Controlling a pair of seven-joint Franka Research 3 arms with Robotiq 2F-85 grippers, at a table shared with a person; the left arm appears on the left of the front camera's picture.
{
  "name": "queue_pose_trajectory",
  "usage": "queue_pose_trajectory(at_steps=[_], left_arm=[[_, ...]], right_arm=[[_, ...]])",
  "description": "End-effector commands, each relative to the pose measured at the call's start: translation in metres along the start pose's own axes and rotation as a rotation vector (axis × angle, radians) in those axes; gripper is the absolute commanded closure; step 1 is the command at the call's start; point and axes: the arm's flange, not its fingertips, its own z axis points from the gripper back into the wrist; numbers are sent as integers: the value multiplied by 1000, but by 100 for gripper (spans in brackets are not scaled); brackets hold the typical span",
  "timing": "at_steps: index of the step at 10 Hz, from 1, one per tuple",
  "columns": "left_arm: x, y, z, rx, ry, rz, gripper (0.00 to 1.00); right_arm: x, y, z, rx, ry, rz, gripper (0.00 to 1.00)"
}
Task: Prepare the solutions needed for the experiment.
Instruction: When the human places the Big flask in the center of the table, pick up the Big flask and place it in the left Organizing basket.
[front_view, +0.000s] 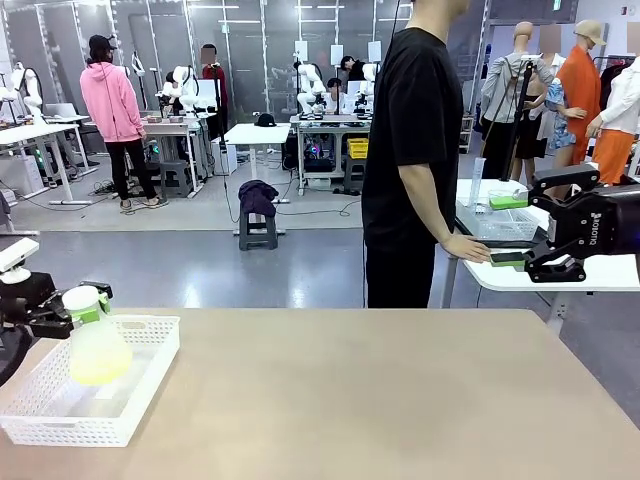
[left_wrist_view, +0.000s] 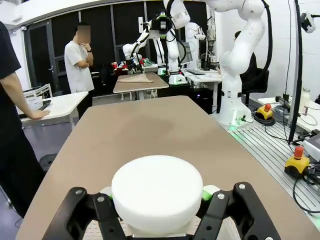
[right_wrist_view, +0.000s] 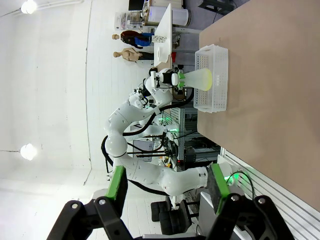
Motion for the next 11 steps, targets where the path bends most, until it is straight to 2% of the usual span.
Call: queue_pose_trajectory(at_steps=[1, 6, 10, 11], left_arm=[[-10, 6, 8, -41, -32, -15, 84], [-41, 9, 16, -56, -31, 18, 84], [-47, 10, 20, -75, -6, 38, 84], [-44, 9, 13, -35, -17, 38, 84]], right_arm=[[0, 2, -1, 15, 0, 6, 19], [0, 2, -1, 15, 0, 6, 19], [0, 2, -1, 15, 0, 6, 19], [0, 2, -1, 15, 0, 6, 19]])
